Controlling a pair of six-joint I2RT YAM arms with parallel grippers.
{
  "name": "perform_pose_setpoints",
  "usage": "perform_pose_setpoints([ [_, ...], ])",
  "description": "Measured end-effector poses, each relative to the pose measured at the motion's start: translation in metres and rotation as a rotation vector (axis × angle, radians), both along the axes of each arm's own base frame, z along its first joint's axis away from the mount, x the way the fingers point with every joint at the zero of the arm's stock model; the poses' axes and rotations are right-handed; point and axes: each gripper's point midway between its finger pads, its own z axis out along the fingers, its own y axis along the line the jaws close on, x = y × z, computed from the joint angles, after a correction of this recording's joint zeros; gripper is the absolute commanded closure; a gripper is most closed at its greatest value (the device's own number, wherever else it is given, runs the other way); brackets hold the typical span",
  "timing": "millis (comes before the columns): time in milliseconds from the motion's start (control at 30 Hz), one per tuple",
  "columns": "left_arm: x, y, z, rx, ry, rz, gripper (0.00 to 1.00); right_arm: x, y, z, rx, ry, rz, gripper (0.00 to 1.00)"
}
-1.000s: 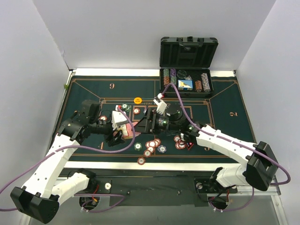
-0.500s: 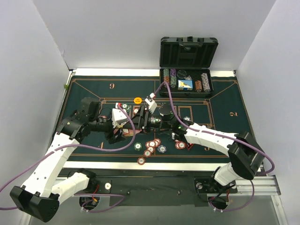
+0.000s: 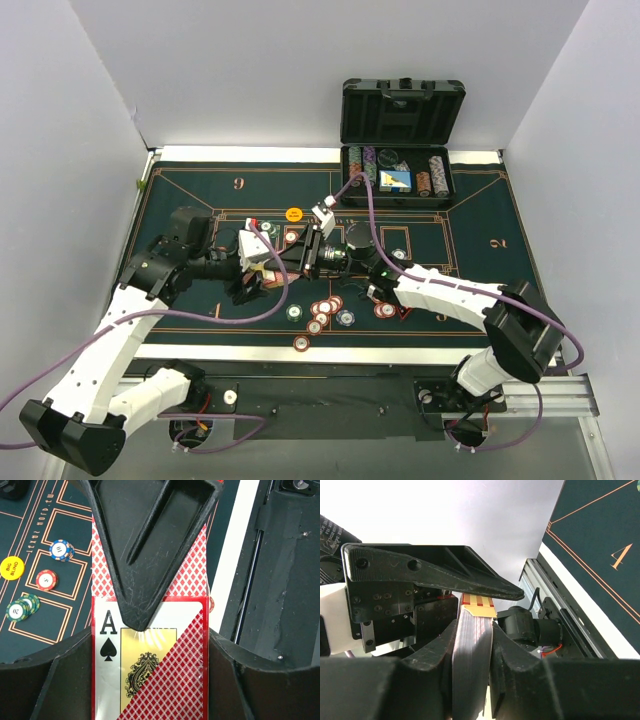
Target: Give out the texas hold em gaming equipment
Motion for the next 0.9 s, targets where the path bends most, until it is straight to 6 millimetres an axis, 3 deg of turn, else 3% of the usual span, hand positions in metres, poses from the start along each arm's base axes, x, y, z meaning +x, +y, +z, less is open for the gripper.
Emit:
perform_pose_setpoints([
  [67, 0.001, 0.000, 0.001, 0.002, -0.011, -0.001, 0.78, 0.002, -0.002, 0.000, 0.010, 0.020, -0.008, 0.95],
  [100, 0.001, 0.000, 0.001, 0.002, -0.012, -0.002, 0.45, 0.002, -0.002, 0.000, 0.013, 0.024, -0.010, 0.96],
  [133, 0.001, 0.000, 0.001, 0.002, -0.014, -0.002, 0.18, 0.003, -0.003, 0.001, 0.016, 0.026, -0.012, 0.97],
  [167, 0.002, -0.001, 0.001, 0.002, -0.015, -0.003, 0.12, 0.003, -0.003, 0.001, 0.019, 0.028, -0.014, 0.98],
  [567, -0.007, 0.003, 0.006, 0.005, -0.070, -0.045, 0.10, 0.002, -0.011, -0.016, -0.011, 0.037, -0.009, 1.00],
  [900, -0.015, 0.005, -0.024, 0.049, -0.008, -0.091, 0.09, -0.002, -0.011, -0.018, -0.022, 0.031, 0.015, 1.00],
])
